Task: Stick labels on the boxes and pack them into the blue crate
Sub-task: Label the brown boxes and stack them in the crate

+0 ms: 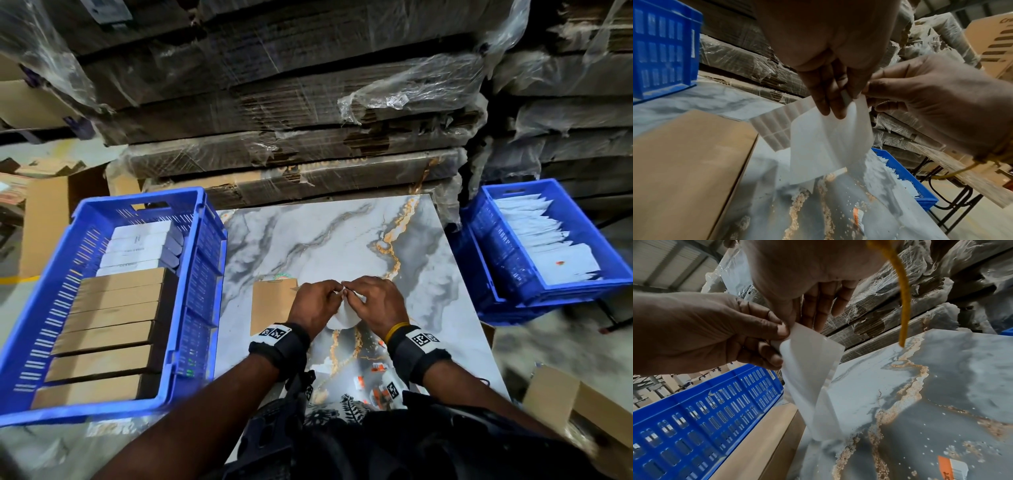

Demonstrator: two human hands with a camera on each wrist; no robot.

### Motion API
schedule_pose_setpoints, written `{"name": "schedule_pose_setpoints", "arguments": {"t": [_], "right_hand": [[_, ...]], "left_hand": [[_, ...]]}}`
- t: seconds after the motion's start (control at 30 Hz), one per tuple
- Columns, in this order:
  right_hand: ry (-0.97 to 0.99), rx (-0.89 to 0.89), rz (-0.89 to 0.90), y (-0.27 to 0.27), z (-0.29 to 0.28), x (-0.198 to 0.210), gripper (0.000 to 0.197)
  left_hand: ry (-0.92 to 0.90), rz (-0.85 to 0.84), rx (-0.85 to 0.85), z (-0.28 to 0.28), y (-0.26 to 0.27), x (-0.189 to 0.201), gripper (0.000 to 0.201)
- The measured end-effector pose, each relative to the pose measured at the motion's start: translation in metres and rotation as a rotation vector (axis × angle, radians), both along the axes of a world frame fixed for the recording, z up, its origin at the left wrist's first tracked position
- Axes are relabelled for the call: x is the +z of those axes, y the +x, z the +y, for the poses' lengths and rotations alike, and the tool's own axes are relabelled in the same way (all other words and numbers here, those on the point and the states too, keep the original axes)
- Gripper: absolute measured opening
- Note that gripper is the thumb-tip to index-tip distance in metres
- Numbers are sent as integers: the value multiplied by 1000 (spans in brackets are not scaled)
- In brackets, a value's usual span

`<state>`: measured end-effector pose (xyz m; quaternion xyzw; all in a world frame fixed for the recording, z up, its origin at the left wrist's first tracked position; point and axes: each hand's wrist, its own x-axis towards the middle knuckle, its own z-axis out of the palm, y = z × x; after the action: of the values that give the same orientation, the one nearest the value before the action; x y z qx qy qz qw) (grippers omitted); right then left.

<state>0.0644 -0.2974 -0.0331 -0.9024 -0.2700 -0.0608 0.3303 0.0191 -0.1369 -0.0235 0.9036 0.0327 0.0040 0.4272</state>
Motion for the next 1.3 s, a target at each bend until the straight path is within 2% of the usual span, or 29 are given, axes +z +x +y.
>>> {"name": "schedule_pose_setpoints", "arguments": {"t": [0.1,0.23,0.37,0.47,0.57,0.67,0.77,0.93,1.07,1.17,1.3], "right_hand": [[1,-2,-6,0,-1,2,22],[-20,-11,-11,2,-3,-1,22],[-25,-21,-28,3,-6,-2,17],[-8,-38,-19,1,-5,-4,23],[19,-68,71,1,-6,-6,33],[40,-103,198,4,-7,-6,19],[152,-145,370,9,-9,-10,11],[402,-345,527,20,-12,-20,9],[624,-535,602,34,-18,-17,13],[637,-541,564,45,-26,-14,11],[509,-416,504,45,-25,-24,11]], "left_hand": [[-15,10,0,-3,-1,2,21],[-63,39,3,-7,1,3,12],[-46,81,-1,-7,3,0,16],[-39,69,5,-8,4,-1,23],[-39,70,2,-8,4,-1,28],[-12,62,0,-9,5,-4,23],[20,64,28,-8,6,-10,22],[-191,156,97,-8,7,-16,21],[-446,247,272,-8,14,-21,21],[-521,336,339,-7,19,-29,29],[-646,534,353,-8,14,-34,42]]}}
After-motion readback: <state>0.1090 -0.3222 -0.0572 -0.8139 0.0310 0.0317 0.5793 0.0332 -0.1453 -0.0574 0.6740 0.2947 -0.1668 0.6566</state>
